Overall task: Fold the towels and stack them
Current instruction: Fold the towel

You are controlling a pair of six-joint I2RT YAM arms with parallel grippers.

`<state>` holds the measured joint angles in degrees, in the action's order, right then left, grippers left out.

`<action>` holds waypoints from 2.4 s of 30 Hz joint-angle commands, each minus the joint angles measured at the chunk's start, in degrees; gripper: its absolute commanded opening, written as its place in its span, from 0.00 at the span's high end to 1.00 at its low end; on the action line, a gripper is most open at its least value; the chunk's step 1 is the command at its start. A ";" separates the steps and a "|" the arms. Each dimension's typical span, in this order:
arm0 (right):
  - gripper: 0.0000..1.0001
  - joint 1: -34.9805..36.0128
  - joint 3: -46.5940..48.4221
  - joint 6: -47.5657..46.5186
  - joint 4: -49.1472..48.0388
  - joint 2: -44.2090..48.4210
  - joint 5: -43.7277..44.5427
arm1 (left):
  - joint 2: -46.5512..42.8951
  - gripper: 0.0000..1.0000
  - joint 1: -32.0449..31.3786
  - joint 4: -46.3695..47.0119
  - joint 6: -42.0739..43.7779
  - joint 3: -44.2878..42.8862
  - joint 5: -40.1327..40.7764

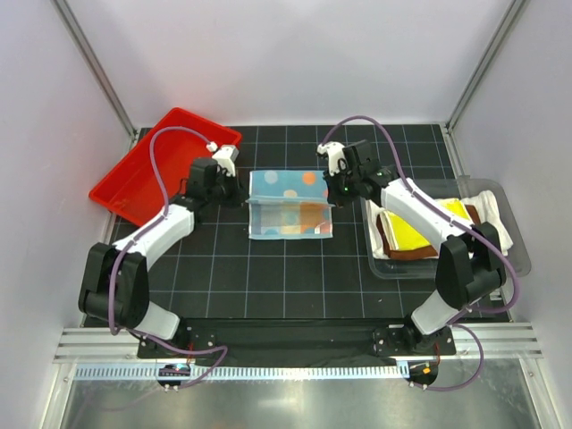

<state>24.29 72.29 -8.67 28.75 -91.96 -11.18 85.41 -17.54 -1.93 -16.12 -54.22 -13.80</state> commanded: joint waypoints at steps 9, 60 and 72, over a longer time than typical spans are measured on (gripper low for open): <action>0.99 2.25 -6.37 3.39 -0.98 3.20 2.04 | -2.96 1.00 -1.44 -1.76 -1.81 3.76 3.78; 0.48 1.29 9.76 17.02 -0.29 -10.24 6.71 | 2.83 0.61 -7.52 -9.38 -10.70 -4.64 9.76; 0.49 -7.85 39.48 5.94 12.82 -32.13 -7.89 | 21.19 0.55 -0.48 -22.06 14.09 -35.14 1.59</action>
<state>17.21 106.28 -0.05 36.27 -120.95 -14.63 101.73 -19.31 -18.70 -9.04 -86.28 -9.10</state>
